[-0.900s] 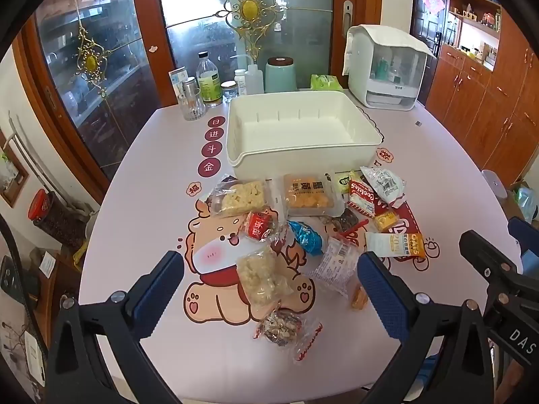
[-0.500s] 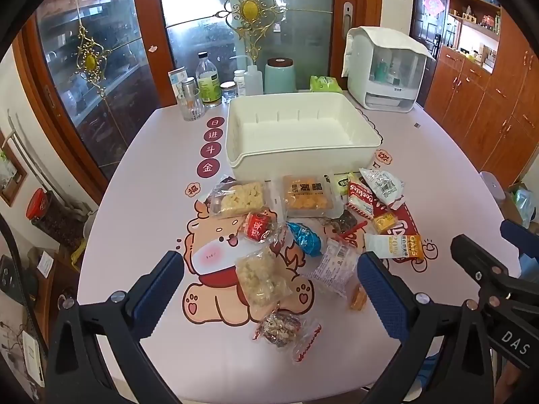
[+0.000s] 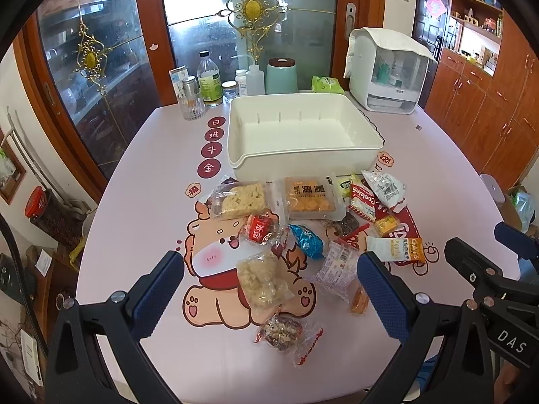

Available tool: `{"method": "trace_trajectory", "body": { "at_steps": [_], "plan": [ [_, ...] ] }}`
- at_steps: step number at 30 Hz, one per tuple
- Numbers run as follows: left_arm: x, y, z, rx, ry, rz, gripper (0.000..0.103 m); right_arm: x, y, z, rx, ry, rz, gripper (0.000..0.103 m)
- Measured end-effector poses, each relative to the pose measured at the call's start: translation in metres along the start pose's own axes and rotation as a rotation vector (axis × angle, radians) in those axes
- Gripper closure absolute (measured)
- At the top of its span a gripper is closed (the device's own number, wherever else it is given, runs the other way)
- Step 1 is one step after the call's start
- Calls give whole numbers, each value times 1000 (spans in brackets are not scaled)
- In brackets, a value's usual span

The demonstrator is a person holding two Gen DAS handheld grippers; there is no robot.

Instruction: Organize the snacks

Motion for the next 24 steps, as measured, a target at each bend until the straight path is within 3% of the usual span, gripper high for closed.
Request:
{"method": "trace_trajectory", "body": {
  "at_steps": [24],
  "plan": [
    [6, 0, 10, -9, 3, -40, 1, 7, 2, 16, 51, -25, -15, 17]
  ]
}}
Point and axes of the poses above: each gripper's, at about its wrist camera, not at the fingertips, and z roughly the way its jaws point, y to its right, x to its top, the point moved 2 cm from there along z, roughly the way its jaws point, and after that the axes turned 15 degrees about -x, right-handed, at the moved point
